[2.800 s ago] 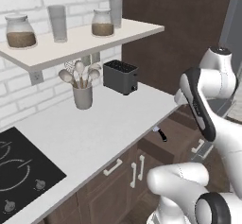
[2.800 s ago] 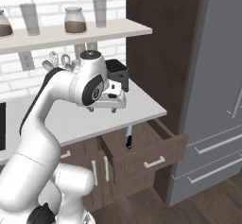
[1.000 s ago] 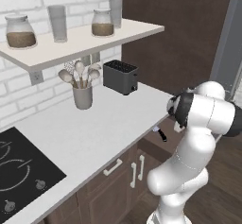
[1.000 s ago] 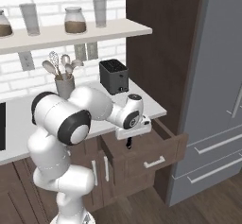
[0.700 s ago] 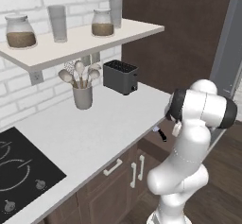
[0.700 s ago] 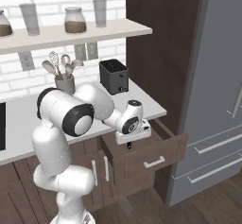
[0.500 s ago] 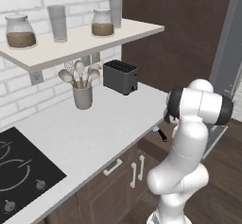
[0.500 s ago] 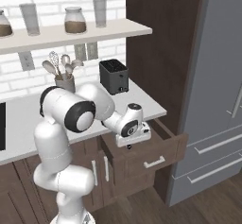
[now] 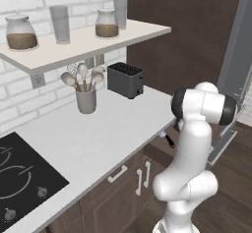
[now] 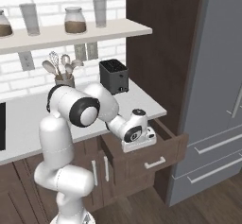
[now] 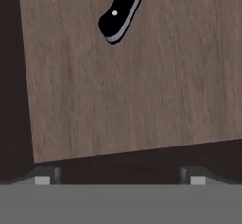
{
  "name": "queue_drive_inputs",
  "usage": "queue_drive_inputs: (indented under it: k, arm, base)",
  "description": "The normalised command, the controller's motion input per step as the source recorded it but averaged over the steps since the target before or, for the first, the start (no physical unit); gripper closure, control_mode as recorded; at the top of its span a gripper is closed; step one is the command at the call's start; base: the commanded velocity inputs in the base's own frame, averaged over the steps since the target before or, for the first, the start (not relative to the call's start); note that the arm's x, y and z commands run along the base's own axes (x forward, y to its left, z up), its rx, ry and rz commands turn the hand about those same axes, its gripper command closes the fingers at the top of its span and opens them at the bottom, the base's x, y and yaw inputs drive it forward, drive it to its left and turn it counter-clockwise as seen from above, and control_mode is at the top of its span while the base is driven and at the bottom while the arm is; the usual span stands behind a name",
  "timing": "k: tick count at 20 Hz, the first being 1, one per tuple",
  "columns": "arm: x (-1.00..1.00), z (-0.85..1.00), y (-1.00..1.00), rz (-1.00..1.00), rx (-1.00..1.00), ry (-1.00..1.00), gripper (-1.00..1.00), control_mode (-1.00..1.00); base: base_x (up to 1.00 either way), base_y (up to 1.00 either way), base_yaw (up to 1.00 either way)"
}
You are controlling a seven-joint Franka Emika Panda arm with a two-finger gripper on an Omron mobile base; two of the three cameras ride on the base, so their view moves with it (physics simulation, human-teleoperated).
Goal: Pick up the knife from the drawer and place it on the cutting board. Then place the meat from the plate to the cutting board.
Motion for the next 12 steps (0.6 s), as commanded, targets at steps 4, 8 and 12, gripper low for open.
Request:
queue_drive_inputs:
  k: [4, 8, 12]
  arm:
    - [-0.22, -0.14, -0.43, 0.0, -0.09, 0.0, -1.0, -1.0]
    - [-0.28, -0.12, -0.44, 0.0, -0.09, 0.0, -1.0, -1.0]
    - [-0.41, -0.11, -0.49, 0.02, -0.06, 0.0, -1.0, -1.0]
  base:
    - [0.0, 0.0, 0.0]
    - [0.0, 0.0, 0.0]
    - [0.0, 0.0, 0.0]
